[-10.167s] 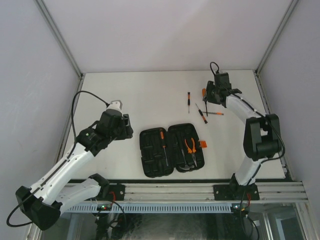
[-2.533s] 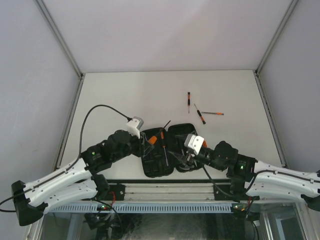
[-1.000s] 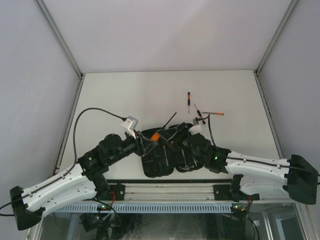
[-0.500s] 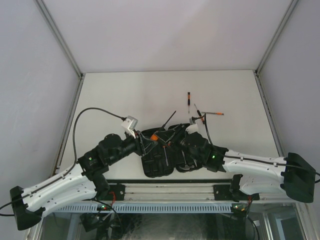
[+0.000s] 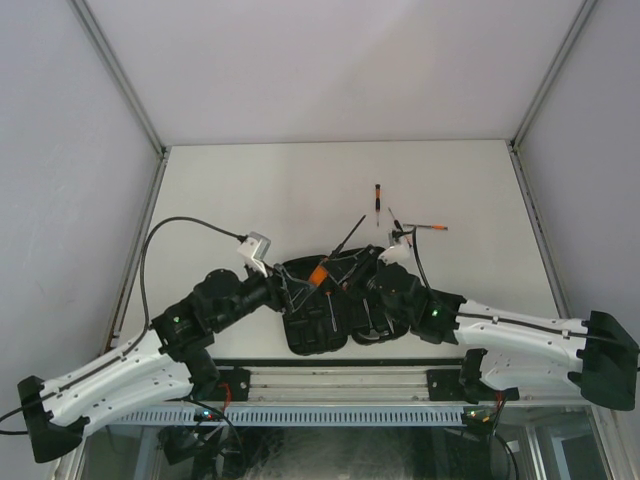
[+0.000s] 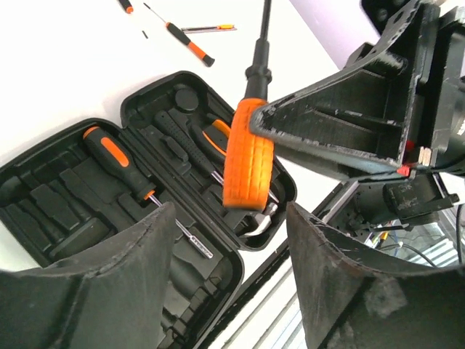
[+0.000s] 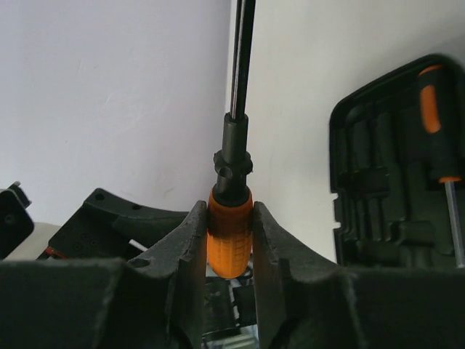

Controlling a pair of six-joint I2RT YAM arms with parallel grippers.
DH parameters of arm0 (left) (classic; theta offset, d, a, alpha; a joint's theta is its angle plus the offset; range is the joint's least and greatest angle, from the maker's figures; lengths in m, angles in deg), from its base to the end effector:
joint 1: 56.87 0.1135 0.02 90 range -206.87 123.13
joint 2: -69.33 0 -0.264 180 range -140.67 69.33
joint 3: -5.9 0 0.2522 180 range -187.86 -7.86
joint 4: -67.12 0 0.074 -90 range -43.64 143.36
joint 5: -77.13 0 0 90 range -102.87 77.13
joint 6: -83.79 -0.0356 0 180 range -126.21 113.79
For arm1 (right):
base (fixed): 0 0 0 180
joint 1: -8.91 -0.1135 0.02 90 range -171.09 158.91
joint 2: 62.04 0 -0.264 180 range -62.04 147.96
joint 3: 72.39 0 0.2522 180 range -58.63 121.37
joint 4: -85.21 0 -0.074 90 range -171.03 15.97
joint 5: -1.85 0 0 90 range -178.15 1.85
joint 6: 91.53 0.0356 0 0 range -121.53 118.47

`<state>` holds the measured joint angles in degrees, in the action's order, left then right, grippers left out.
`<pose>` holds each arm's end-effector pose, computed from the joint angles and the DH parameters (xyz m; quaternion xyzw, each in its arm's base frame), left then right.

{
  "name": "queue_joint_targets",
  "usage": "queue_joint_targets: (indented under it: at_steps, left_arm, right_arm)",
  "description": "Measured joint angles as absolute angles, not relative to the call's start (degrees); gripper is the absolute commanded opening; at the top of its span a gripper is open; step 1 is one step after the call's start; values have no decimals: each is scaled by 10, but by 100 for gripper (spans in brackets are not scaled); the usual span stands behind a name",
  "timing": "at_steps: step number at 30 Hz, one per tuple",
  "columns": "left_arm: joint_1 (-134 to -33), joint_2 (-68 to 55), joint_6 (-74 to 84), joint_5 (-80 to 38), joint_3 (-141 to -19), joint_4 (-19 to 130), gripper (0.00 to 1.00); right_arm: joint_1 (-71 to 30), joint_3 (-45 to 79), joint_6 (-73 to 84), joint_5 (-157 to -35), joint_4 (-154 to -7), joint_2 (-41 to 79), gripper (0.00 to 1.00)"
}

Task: Sort the tools into containers
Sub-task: Pick up the screwdriver from the center of the board, then adjust the storage box at the center of the board.

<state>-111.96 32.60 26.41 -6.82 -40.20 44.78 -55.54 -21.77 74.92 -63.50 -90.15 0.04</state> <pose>0.0969 -0.1322 0.2879 0.1200 0.7728 -0.4011 0.4770 0.1194 0.2153 0.2672 0.2092 0.7631 0.4963 0.3573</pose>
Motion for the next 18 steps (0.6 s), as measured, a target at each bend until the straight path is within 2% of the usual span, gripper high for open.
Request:
queue_joint_targets:
  at_steps: [5, 11, 18]
  left_arm:
    - [-1120, 347, 273, -45, -400, 424, 74]
    - [-1113, 354, 294, -13, -389, 385, 75]
    - [-1039, 318, 329, -6, -384, 334, 76]
  right_arm:
    - [-547, -213, 705, -594, -847, -24, 0]
    - [-533, -207, 651, -552, -752, -56, 0]
    - [-529, -207, 586, -545, -662, -78, 0]
